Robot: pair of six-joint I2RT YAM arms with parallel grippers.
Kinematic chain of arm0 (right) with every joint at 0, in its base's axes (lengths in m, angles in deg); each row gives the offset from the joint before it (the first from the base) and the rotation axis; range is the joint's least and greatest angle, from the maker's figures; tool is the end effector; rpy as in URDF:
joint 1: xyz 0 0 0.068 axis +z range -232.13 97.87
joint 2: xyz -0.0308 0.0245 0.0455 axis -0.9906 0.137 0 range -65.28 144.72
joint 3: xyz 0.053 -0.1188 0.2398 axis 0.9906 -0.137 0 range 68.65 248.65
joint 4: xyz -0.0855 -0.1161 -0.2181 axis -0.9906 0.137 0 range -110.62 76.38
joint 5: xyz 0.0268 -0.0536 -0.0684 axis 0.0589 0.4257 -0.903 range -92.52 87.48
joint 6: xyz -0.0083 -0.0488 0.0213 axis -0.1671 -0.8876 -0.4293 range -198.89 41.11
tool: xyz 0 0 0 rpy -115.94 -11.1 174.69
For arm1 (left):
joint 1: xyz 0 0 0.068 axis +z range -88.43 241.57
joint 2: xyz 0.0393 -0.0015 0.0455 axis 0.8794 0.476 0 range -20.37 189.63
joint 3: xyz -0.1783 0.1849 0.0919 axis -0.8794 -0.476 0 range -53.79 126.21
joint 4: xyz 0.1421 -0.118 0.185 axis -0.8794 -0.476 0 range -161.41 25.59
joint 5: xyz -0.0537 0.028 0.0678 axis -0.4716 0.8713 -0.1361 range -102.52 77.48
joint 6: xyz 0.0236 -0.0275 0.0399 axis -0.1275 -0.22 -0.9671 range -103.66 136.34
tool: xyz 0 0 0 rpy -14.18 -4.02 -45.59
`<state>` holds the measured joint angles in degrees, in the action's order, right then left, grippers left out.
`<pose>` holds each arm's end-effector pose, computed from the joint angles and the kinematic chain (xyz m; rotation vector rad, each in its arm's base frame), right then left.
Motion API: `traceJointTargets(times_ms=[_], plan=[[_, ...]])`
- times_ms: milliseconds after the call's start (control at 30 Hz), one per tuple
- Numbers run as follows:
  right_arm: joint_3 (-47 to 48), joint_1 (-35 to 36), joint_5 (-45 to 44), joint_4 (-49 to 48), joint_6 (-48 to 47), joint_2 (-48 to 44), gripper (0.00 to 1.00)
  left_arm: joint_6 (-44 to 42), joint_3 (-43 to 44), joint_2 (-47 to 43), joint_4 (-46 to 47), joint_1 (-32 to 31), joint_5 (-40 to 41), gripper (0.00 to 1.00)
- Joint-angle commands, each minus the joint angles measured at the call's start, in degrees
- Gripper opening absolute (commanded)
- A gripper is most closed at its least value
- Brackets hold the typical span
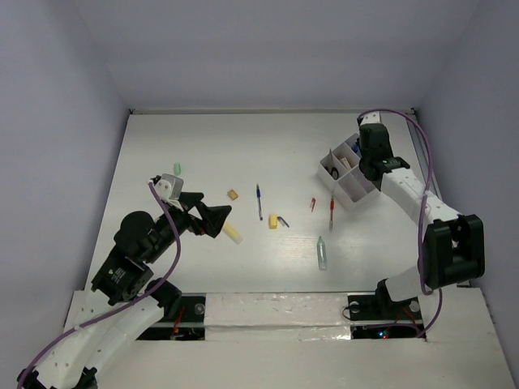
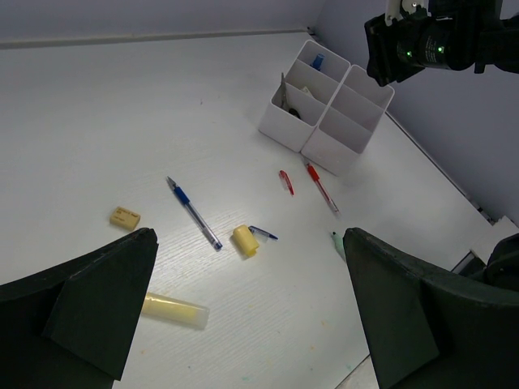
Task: Sort the stationery into containers
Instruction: Place the stationery in the storage box, then pick up the stationery from the center of the board.
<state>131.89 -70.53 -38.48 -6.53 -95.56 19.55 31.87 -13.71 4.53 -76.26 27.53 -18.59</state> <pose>0.3271 0.0458 0.2822 -0.1753 2.1417 -0.7355 0.0894 -0.0650 0.3530 0.3376 1.5262 -0.7684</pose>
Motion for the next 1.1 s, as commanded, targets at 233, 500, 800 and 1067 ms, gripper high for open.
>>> traceJointTargets(times_ms=[233,500,800,1067], plan=[[4.96,1.66,19.59,3.23,13.12,-6.61,0.44,-0.41,0.97,-0.03,2.72,0.64,0.26,0.99],[4.77,19.41,32.35,-7.31,24.22,-4.27,0.46,0.03,0.97,-0.74,2.19,0.64,4.30,0.99],[15.84,34.45,32.81,-12.51,28.09,18.94,0.47,0.99,1.32,-3.72,1.40,1.70,12.12,0.99],[30.51,39.55,29.20,-7.24,28.71,36.34,0.48,1.26,1.23,-4.17,1.31,2.23,13.45,0.99]])
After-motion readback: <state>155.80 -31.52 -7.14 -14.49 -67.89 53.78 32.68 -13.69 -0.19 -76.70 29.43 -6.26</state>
